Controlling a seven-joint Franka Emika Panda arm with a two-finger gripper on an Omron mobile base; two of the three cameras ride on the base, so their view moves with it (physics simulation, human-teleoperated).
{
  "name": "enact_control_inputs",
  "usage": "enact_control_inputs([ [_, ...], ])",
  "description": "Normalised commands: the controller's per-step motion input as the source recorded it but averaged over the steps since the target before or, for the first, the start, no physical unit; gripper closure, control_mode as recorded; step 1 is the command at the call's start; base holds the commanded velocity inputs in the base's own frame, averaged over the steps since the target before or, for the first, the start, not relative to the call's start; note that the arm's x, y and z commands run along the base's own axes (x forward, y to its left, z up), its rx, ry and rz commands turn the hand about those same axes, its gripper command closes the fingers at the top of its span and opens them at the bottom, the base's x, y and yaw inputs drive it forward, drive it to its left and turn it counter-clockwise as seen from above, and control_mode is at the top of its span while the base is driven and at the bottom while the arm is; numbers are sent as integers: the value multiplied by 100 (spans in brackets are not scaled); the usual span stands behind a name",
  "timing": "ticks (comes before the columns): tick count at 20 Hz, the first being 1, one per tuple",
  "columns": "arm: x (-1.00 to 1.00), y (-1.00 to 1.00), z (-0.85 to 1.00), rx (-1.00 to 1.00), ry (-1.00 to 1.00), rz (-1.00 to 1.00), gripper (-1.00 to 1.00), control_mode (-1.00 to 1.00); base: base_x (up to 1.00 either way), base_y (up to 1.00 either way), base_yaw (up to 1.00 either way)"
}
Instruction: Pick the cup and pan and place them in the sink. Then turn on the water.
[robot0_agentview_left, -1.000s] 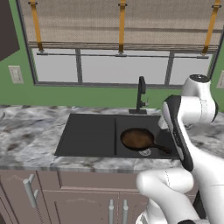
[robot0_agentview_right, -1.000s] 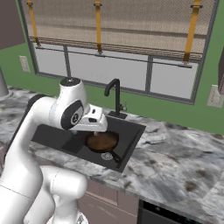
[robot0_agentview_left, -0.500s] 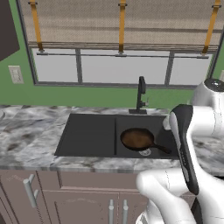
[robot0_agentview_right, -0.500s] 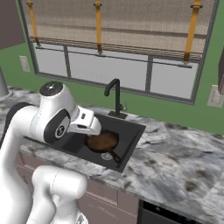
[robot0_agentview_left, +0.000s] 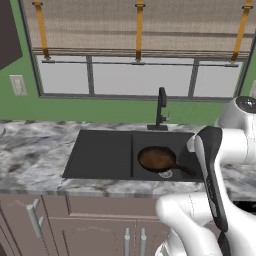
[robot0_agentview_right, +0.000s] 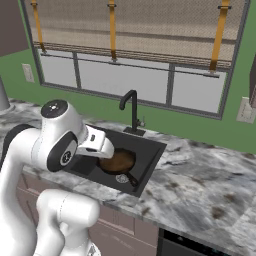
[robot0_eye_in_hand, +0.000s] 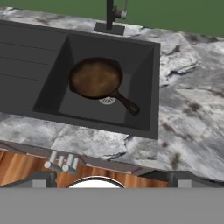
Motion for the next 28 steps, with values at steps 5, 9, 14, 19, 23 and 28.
enact_control_inputs([
  [5, 0, 0, 0, 0, 0, 0, -100, 100, -31, 1, 0],
  [9, 0, 0, 0, 0, 0, 0, -100, 100, -100, 20, 5],
  [14, 0, 0, 0, 0, 0, 0, -100, 100, -85, 23, 8],
  [19, 0, 0, 0, 0, 0, 0, -100, 100, -30, 79, 40],
  [23, 0, 0, 0, 0, 0, 0, -100, 100, 1, 97, 58],
  [28, 0, 0, 0, 0, 0, 0, -100, 100, 5, 100, 59],
])
